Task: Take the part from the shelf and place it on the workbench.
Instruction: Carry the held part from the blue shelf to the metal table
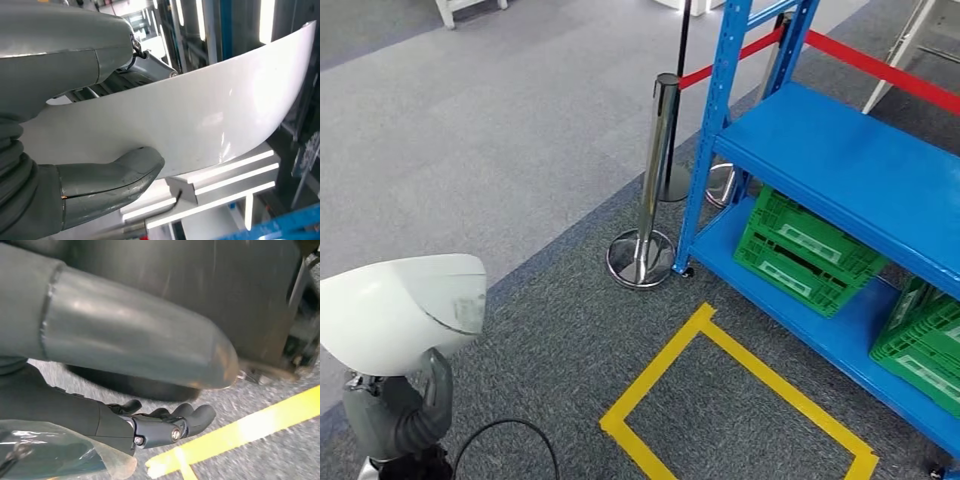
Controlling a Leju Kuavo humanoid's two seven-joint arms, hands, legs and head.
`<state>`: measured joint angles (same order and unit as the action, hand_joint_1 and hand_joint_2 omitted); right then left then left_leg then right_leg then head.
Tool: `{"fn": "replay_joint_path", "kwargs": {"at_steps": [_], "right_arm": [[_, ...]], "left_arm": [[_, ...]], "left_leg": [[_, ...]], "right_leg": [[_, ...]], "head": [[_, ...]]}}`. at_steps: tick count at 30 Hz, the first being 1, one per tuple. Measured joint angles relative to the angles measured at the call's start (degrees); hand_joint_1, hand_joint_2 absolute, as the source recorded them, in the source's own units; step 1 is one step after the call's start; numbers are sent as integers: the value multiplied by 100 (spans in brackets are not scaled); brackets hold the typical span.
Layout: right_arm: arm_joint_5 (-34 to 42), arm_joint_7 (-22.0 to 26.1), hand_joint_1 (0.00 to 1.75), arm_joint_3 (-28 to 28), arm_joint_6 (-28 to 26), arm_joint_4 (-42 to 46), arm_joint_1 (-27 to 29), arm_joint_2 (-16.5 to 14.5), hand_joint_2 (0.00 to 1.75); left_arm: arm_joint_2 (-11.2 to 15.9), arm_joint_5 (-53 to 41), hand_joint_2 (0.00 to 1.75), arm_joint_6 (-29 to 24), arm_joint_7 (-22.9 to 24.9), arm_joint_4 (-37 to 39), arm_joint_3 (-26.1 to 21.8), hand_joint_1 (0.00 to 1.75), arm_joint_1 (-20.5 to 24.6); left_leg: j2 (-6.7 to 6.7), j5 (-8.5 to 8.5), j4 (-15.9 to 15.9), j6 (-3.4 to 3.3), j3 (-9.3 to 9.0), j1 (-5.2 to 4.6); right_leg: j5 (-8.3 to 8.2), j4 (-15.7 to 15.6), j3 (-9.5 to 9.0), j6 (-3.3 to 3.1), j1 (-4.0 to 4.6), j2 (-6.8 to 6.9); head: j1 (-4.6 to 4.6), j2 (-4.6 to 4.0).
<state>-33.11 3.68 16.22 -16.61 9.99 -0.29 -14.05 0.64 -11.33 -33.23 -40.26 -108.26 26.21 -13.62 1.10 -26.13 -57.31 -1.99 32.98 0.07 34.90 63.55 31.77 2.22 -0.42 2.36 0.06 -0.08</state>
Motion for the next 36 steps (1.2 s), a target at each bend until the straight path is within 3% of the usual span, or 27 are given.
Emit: {"fn": "replay_joint_path", "kwargs": {"at_steps": [2, 3, 4, 6, 8, 10, 12, 14, 16, 18, 19, 21, 22, 24, 25, 27, 29, 31, 33, 34, 35, 36], "right_arm": [[2, -11, 0, -1, 0, 0, 7, 4, 0], [3, -17, 0, -1, 0, 0, 10, 6, 0], [5, -21, 0, -1, 0, 0, 11, 6, 0], [7, -26, 0, -1, 0, 0, 12, 6, 0], [21, -26, 0, -1, -2, 0, 11, 6, 0], [67, -21, 0, 1, -11, 0, 6, 6, 0], [120, -17, 0, 6, -20, 0, 1, 2, 0], [149, -18, 0, 12, -23, 0, 11, -6, 0], [154, -24, 0, 16, -25, 0, 28, -9, 0], [145, -29, 0, 17, -26, 0, 34, -9, 0], [138, -29, 0, 18, -26, 0, 33, -9, 0], [125, -29, 0, 18, -25, 0, 30, -9, 0], [117, -29, 0, 18, -25, 0, 31, -9, 0], [109, -28, 0, 17, -26, 0, 32, -9, 0], [105, -28, 0, 17, -26, 0, 29, -9, 0], [93, -33, 0, 17, -24, 1, 12, -9, 0], [76, -42, 0, 17, -19, 2, 4, -9, 0], [70, -51, 0, 17, -17, 2, 13, -7, 0], [69, -59, 0, 17, -15, 2, 20, -5, 0], [68, -61, 0, 17, -13, 2, 22, -5, 0], [67, -62, 0, 17, -10, 2, 23, -5, 0], [66, -63, 0, 17, -9, 2, 23, -5, 0]], "left_arm": [[-4, -1, 175, 6, 0, 3, -3, 175, 3], [-6, -1, 175, 10, 0, 4, -3, 175, 1], [-10, -2, 175, 14, 0, 6, -3, 175, -1], [-31, -5, 175, 19, 0, 5, 1, 175, -2], [-60, -18, 175, 28, 2, 5, 8, 175, 4], [-82, -43, 175, 63, 8, 6, 18, 175, 10], [-93, -79, 175, 108, 20, 7, 35, 175, 13], [-101, -109, 175, 134, 28, 11, 57, 175, 38], [-110, -121, 175, 140, 31, 26, 76, 175, 72], [-116, -122, 175, 140, 34, 47, 90, 175, 82], [-117, -124, 175, 140, 36, 56, 95, 175, 82], [-119, -128, 175, 140, 41, 64, 102, 175, 82], [-121, -131, 175, 139, 44, 65, 106, 175, 85], [-127, -132, 175, 138, 50, 66, 116, 175, 92], [-129, -132, 175, 137, 52, 67, 119, 175, 90], [-134, -134, 175, 126, 55, 67, 122, 175, 73], [-141, -154, 175, 99, 54, 66, 122, 175, 64], [-150, -201, 175, 67, 51, 66, 125, 175, 66], [-154, -236, 175, 45, 50, 67, 127, 175, 61], [-154, -240, 175, 39, 50, 68, 127, 175, 57], [-154, -243, 175, 34, 50, 68, 127, 175, 55], [-155, -244, 175, 32, 50, 68, 127, 175, 54]], "left_leg": [[-153, 12, -2, -28, 19, -5], [-236, 16, -4, -32, 22, -9], [-321, 19, -6, -32, 20, -11], [-492, 24, -14, -24, 13, -10], [-640, 30, -41, 15, 36, -18], [-766, 50, -53, 88, 81, -5], [-834, 64, -62, 160, 120, 18], [-610, -109, -329, 213, 247, 8], [-291, -486, -1025, 259, 556, 16], [-186, -700, -1622, 298, 816, 45], [-164, -651, -1645, 309, 813, 58], [-54, -306, -1063, 307, 489, 69], [82, -163, -666, 299, 271, 50], [277, -47, -153, 239, 10, 11], [296, -76, -100, 205, -6, -12], [165, -68, -81, 124, 12, -16], [38, -44, -61, 53, 18, -1], [-81, -30, -56, 7, 27, 4], [-229, -27, -59, -10, 31, -12], [-312, -27, -61, -11, 29, -19], [-401, -27, -64, -11, 24, -25], [-489, -28, -69, -10, 18, -27]], "right_leg": [[306, 791, 396, 3, -5, -197], [315, 985, 514, -1, -4, -222], [206, 948, 527, -10, -4, -235], [-245, 278, 259, -45, -11, -355], [-530, -432, -43, -81, -28, -613], [-544, -648, -146, -106, -23, -705], [-570, -682, -187, -153, -18, -573], [-603, -730, -225, -213, -32, -409], [-598, -745, -242, -250, -26, -230], [-580, -742, -248, -258, -17, -52], [-570, -741, -254, -252, -16, 32], [-540, -740, -290, -224, -17, 182], [-517, -737, -306, -199, -4, 246], [-468, -725, -318, -136, 27, 361], [-450, -723, -327, -104, 40, 416], [-409, -719, -366, -39, 26, 471], [-236, -503, -286, 17, -6, 207], [110, 177, 41, 31, -19, -131], [317, 886, 433, 20, -13, -216], [261, 988, 528, 7, -12, -227], [90, 850, 510, -11, -11, -245], [-154, 510, 392, -36, -12, -308]], "head": [[14, 0], [12, 1], [12, 1], [13, 1], [10, 0], [8, 0], [6, 1], [-22, 0], [-47, -1], [-47, 0], [-48, 1], [-49, 0], [-50, 0], [-43, 0], [-39, 1], [-34, 1], [-25, -1], [-7, 0], [-4, 1], [-4, 1], [-5, 1], [-4, 1]]}}
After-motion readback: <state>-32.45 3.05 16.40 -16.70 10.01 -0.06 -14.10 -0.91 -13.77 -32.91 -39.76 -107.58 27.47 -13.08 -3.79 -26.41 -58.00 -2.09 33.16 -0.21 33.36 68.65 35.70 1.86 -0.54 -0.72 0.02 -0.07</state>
